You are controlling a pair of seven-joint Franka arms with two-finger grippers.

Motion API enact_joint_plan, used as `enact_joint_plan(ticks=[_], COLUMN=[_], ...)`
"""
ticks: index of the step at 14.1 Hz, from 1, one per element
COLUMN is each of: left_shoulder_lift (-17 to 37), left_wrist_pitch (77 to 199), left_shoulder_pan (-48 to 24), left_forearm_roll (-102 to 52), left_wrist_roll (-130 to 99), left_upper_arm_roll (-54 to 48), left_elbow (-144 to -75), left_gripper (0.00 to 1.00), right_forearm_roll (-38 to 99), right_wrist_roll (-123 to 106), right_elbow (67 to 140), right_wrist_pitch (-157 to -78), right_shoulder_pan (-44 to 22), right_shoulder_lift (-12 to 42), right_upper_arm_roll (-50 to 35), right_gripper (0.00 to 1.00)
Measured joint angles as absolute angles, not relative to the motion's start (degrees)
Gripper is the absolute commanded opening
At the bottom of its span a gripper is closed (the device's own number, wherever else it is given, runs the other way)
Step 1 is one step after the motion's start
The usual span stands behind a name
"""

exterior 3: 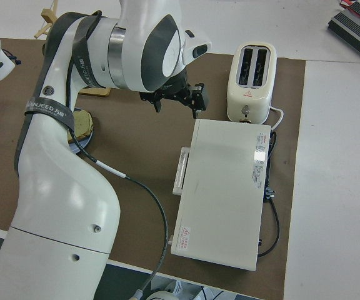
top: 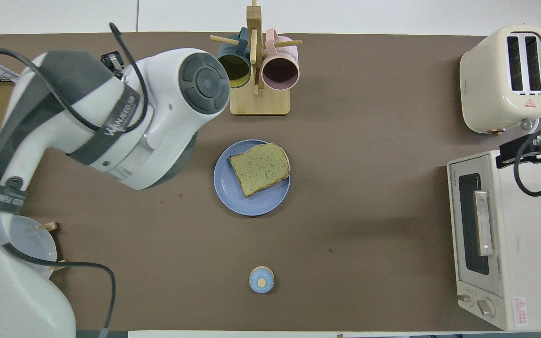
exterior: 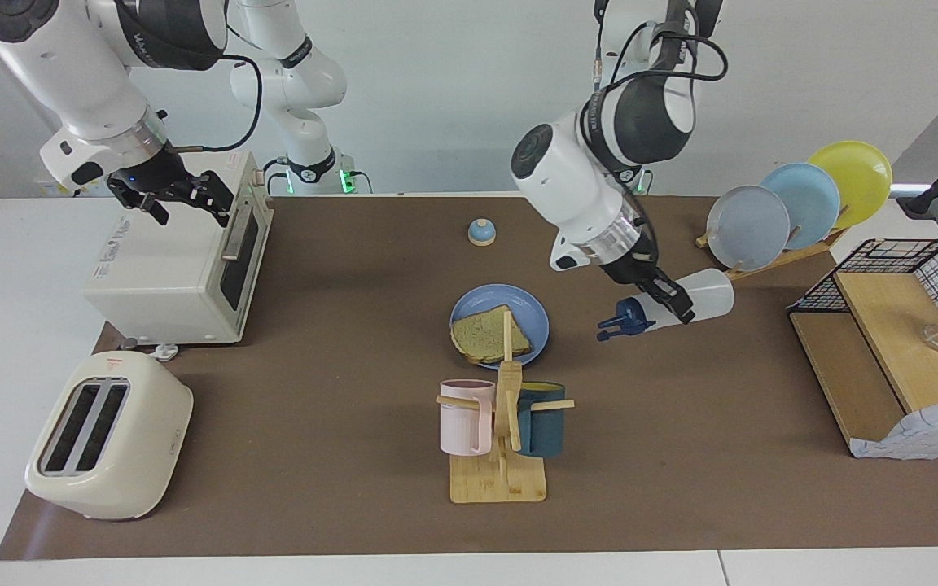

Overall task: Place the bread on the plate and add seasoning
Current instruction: 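Carry the bottle back beside the mug rack with the left gripper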

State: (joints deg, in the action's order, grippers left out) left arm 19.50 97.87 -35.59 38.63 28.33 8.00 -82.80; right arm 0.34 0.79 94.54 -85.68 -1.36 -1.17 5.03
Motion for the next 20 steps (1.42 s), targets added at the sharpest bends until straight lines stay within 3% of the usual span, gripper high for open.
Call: enact_joint_plan(ticks=[5, 10, 20], left_shoulder_lift=[19.7, 19.7, 19.3], left_wrist_pitch=[114.3, 135.1, 167.7], left_shoulder_pan=[-29.3, -23.9, -21.8], left_forearm_roll=[23.5, 11.5, 8.9], left_wrist_roll=[14.4, 8.8, -13.3], left_upper_arm_roll=[8.0, 8.0, 7.9], left_elbow=[-85.9, -94.0, -108.6], left_gripper=[0.0, 0.0, 0.0], right_forearm_roll=[0.3, 0.3, 0.3], right_wrist_roll=[0.8, 0.8, 0.8], right_elbow=[94.5, 94.5, 94.5], right_wrist_pitch=[-85.7, -85.7, -85.7], right_shoulder_pan=[-1.4, -1.4, -1.4], right_shoulder_lift=[-1.2, -1.2, -1.2], right_upper_arm_roll=[5.0, 5.0, 5.0], right_gripper=[1.0, 1.0, 1.0])
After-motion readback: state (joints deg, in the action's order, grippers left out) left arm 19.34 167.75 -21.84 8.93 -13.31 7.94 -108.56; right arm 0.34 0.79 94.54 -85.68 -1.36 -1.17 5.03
